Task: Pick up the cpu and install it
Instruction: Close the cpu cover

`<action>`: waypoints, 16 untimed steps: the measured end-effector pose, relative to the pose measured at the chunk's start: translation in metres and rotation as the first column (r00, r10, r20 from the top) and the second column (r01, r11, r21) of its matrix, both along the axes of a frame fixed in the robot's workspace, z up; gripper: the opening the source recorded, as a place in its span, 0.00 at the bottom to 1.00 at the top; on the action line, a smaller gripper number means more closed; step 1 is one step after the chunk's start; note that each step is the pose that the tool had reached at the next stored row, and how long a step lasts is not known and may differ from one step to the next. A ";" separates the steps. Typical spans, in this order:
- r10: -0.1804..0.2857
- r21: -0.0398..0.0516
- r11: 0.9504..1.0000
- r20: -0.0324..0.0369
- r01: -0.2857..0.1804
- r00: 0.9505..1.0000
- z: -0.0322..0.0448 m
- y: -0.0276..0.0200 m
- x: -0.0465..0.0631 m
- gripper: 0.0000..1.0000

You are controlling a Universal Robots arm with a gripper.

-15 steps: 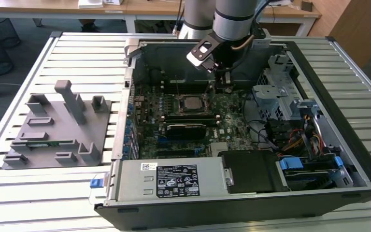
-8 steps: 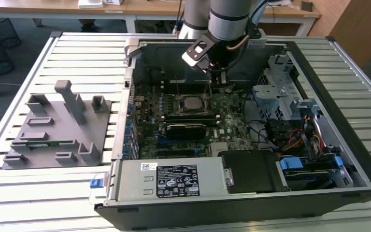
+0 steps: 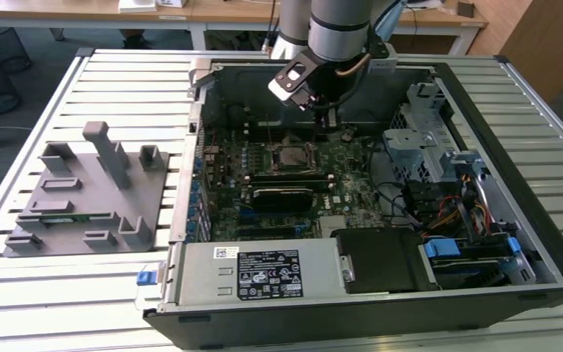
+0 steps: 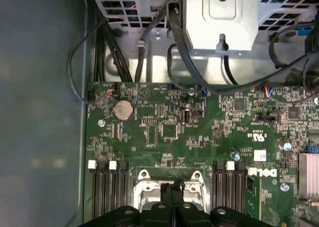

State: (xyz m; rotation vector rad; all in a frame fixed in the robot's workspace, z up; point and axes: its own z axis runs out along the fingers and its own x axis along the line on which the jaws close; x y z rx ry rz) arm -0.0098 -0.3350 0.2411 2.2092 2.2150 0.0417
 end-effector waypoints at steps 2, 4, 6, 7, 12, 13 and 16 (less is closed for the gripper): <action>0.000 0.000 1.000 0.000 0.000 1.000 0.0000 0.0000 -0.004 0.11; 0.000 0.000 1.000 0.000 0.000 1.000 -0.0001 0.0000 -0.007 0.11; 0.000 0.000 1.000 0.000 0.000 1.000 -0.0001 0.0000 -0.009 0.11; 0.000 0.000 1.000 0.000 0.000 1.000 -0.0001 0.0000 -0.010 0.11; 0.000 0.000 1.000 0.000 0.000 1.000 -0.0002 0.0000 -0.016 0.11; 0.000 0.000 1.000 0.000 0.000 1.000 -0.0002 0.0000 -0.018 0.11; 0.000 0.000 1.000 0.000 0.000 1.000 -0.0003 0.0000 -0.023 0.11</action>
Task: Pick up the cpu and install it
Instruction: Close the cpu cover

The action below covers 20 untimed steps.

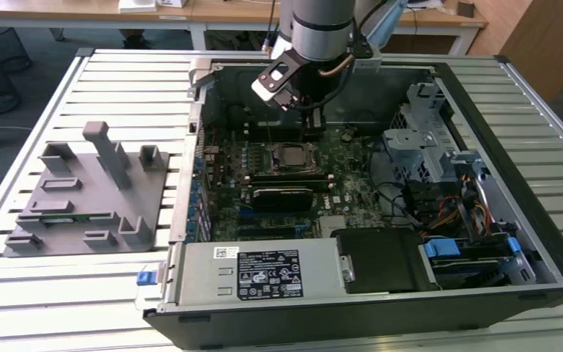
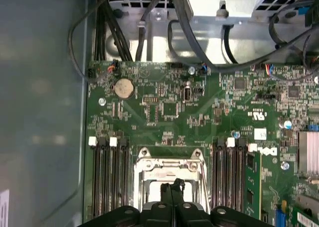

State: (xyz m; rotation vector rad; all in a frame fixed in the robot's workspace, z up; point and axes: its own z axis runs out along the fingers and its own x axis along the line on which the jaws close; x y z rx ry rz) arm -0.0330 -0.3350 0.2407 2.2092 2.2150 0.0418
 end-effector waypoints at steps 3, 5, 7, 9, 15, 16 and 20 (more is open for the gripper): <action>0.000 0.000 1.000 0.000 0.000 1.000 -0.0005 0.0000 -0.005 0.11; 0.000 0.000 1.000 0.000 0.000 1.000 -0.0007 0.0000 -0.005 0.11; 0.000 0.000 1.000 0.000 0.000 1.000 -0.0013 0.0000 -0.005 0.11; 0.000 0.000 1.000 0.001 0.000 1.000 -0.0021 0.0000 -0.006 0.11; 0.000 0.000 1.000 0.001 0.000 1.000 -0.0065 0.0000 -0.023 0.11; 0.000 0.000 1.000 0.001 0.000 1.000 -0.0078 0.0000 -0.026 0.11; 0.000 0.000 1.000 0.001 0.000 1.000 -0.0143 0.0000 -0.031 0.11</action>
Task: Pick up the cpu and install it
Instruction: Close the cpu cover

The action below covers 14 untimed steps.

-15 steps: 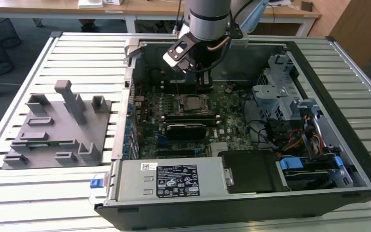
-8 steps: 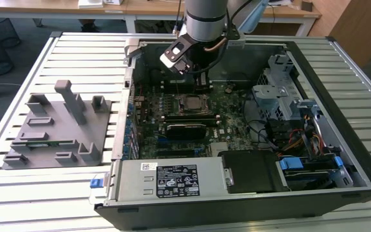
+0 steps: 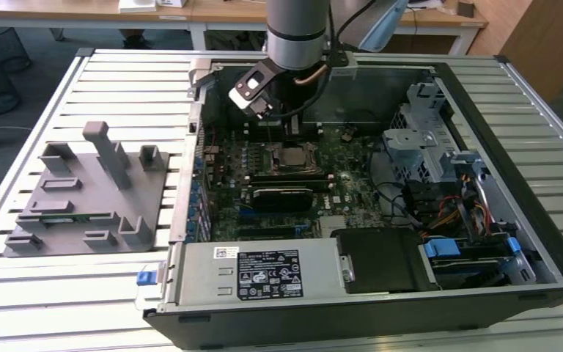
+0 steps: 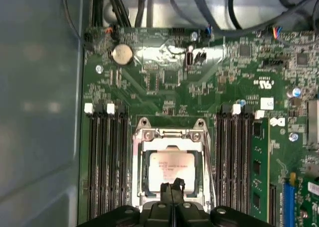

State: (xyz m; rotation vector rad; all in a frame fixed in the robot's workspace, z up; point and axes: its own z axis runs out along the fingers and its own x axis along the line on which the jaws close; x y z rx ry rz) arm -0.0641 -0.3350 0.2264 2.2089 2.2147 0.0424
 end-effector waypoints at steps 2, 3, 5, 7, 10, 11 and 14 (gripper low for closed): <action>0.000 0.000 1.000 0.000 0.000 1.000 -0.0034 0.0000 -0.003 0.11; 0.000 0.000 1.000 0.000 0.000 1.000 -0.0048 0.0000 -0.004 0.11; 0.000 0.000 1.000 0.000 0.000 1.000 -0.0077 0.0000 -0.004 0.11; 0.000 0.000 1.000 0.000 0.000 1.000 -0.0100 0.0000 -0.005 0.11; 0.000 0.000 1.000 0.000 0.000 1.000 -0.0131 0.0000 -0.008 0.11; 0.000 0.000 1.000 0.000 0.000 1.000 -0.0139 0.0000 -0.009 0.11; 0.000 0.000 1.000 0.000 0.000 1.000 -0.0160 0.0000 -0.011 0.11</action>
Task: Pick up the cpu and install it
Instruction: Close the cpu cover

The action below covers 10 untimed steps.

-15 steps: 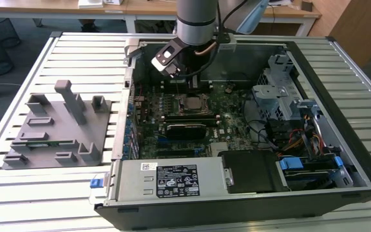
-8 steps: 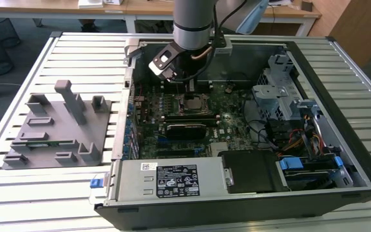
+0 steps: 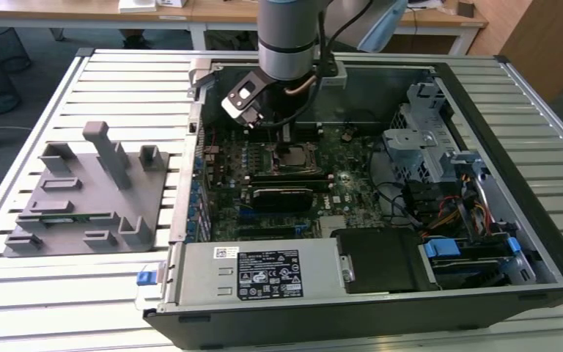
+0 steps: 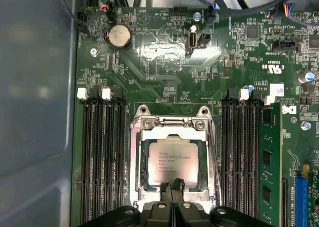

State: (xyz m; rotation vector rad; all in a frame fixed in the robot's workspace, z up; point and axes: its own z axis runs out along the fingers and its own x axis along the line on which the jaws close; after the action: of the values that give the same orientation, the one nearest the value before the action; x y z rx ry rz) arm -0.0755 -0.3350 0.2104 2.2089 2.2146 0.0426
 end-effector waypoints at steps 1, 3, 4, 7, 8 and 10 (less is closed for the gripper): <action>0.000 0.000 1.000 0.000 0.000 1.000 -0.0007 0.0000 0.000 0.11; 0.000 0.000 1.000 0.000 0.000 1.000 -0.0022 0.0000 -0.001 0.11; 0.000 0.000 1.000 0.000 0.000 1.000 -0.0030 0.0000 -0.002 0.11; 0.000 0.000 1.000 0.000 0.000 1.000 -0.0055 0.0000 -0.003 0.11; 0.000 0.000 1.000 0.000 0.000 1.000 -0.0063 0.0000 -0.003 0.11; 0.000 0.000 1.000 0.000 0.000 1.000 -0.0078 0.0000 -0.003 0.11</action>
State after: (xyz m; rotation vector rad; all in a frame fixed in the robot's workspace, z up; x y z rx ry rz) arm -0.0786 -0.3350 0.2027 2.2089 2.2147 0.0425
